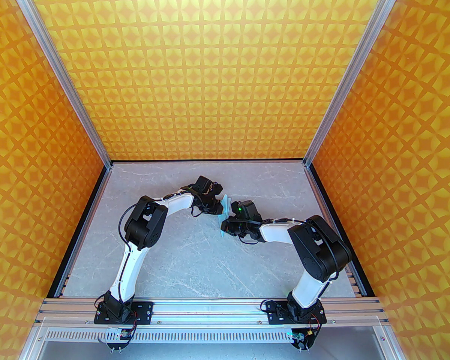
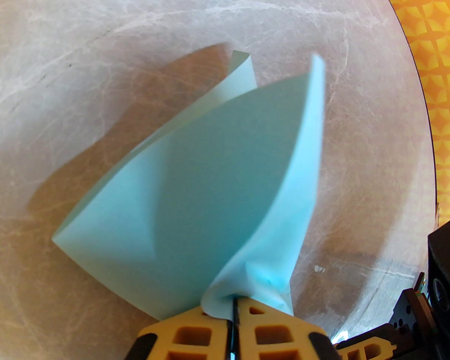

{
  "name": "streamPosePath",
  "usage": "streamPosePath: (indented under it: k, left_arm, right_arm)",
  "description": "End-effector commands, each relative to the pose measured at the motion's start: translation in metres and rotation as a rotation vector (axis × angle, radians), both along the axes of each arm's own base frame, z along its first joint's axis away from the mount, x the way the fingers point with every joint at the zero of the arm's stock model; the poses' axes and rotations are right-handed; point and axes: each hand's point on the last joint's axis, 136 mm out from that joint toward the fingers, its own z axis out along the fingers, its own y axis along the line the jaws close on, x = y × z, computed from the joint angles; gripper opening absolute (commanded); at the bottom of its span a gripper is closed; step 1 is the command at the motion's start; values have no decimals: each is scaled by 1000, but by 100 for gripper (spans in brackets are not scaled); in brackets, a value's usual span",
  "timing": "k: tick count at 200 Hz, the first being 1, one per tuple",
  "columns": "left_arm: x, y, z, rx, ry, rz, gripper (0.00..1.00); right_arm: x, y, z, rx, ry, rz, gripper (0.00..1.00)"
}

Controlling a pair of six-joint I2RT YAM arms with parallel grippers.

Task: Fold a paper plane with a square sheet of paper (fold left side to right side)

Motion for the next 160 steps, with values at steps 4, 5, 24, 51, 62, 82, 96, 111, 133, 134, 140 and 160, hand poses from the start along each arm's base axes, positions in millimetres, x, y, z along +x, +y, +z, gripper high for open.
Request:
streamPosePath:
  k: [4, 5, 24, 51, 62, 82, 96, 111, 133, 134, 140, 160]
  left_arm:
    - [-8, -4, 6, -12, 7, -12, 11]
    - [-8, -3, 6, -12, 6, -12, 11]
    - [-9, -5, 7, -16, 5, -12, 11]
    - [-10, -6, 5, -15, 7, -13, 11]
    - [-11, -6, 5, -15, 9, -13, 11]
    - [-12, -8, 7, -17, 7, -16, 11]
    - [-12, -7, 7, -17, 7, -17, 11]
    - [-11, -7, 7, -17, 6, -13, 11]
    - [-12, -8, 7, -19, 8, -12, 11]
    - [-12, -8, 7, -20, 8, -12, 11]
    - [-12, -9, 7, -21, 7, -12, 11]
    - [-12, -9, 6, -19, 8, -12, 11]
  right_arm:
    - [-8, -5, -12, -50, 16, 8, 7]
    - [-8, -5, -11, -49, 15, 7, 7]
    - [-9, -5, -12, -49, 21, 9, 7]
    - [-10, -8, -13, -62, 20, 8, 7]
    - [-10, -8, -14, -64, 21, 6, 7]
    - [-11, -9, -16, -69, 23, 6, 7]
    - [-12, -10, -18, -73, 26, 9, 7]
    - [-12, -10, -18, -80, 25, 9, 7]
    - [-11, -9, -13, -72, 16, 13, 7]
    - [-11, -9, -13, -71, 16, 14, 7]
    - [-11, -8, -11, -67, 13, 15, 8]
    - [-8, -6, -2, -57, -3, 19, 8]
